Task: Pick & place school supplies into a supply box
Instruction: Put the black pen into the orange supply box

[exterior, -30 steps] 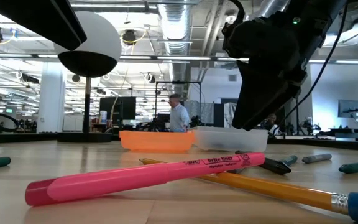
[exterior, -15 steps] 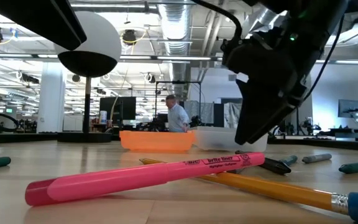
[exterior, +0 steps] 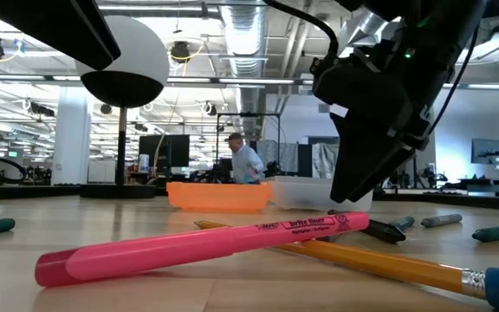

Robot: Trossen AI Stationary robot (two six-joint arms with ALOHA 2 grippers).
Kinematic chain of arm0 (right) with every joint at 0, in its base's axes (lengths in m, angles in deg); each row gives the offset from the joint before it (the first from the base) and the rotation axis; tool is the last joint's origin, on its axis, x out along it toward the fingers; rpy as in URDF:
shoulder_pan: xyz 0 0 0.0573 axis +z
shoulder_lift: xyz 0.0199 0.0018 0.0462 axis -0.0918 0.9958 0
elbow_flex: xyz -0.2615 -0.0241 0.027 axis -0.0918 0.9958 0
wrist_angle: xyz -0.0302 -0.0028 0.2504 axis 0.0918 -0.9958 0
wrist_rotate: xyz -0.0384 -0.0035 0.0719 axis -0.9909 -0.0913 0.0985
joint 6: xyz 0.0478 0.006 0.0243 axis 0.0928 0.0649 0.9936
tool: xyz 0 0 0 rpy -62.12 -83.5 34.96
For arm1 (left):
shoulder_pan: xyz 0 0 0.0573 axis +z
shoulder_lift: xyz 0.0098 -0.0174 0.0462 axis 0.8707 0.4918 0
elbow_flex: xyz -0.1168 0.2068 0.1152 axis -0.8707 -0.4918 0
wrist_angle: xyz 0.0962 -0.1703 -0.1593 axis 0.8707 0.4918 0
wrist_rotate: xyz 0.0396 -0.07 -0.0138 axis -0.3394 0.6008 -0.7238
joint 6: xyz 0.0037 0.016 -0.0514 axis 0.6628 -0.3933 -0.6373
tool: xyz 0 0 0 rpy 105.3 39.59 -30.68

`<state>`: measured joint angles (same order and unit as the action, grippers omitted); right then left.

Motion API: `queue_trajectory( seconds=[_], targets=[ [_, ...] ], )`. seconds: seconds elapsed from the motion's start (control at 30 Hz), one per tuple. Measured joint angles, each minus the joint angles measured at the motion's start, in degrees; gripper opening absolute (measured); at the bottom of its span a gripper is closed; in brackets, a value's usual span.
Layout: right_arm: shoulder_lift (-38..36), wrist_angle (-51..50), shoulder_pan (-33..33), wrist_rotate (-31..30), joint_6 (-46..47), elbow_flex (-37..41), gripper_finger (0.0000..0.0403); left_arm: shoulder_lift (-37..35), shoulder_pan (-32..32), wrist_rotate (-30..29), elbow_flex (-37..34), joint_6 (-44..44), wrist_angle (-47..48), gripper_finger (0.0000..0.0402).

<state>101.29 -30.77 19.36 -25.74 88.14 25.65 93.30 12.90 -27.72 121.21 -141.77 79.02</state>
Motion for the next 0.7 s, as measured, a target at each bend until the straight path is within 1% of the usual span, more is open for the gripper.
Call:
queue_trajectory(
  seconds=[0.23, 0.5, 0.7],
  targets=[
    [1.1, 0.4, 0.0, 0.2, -0.2, 0.1, 0.0177, 0.0, 0.0, 0.0, 0.0, 0.0, 0.0, 0.0148],
    [2.7, 1.9, 0.0, 1.9, -0.5, -0.1, 0.0173, 0.0, 0.0, 0.1, -0.6, 0.0, 0.0, 0.0148],
    [3.5, 1.2, -0.3, 3.5, -0.4, -0.2, 0.017, 0.0, 0.0, 0.4, -0.6, 0.0, 0.0, 0.0148]
  ],
)
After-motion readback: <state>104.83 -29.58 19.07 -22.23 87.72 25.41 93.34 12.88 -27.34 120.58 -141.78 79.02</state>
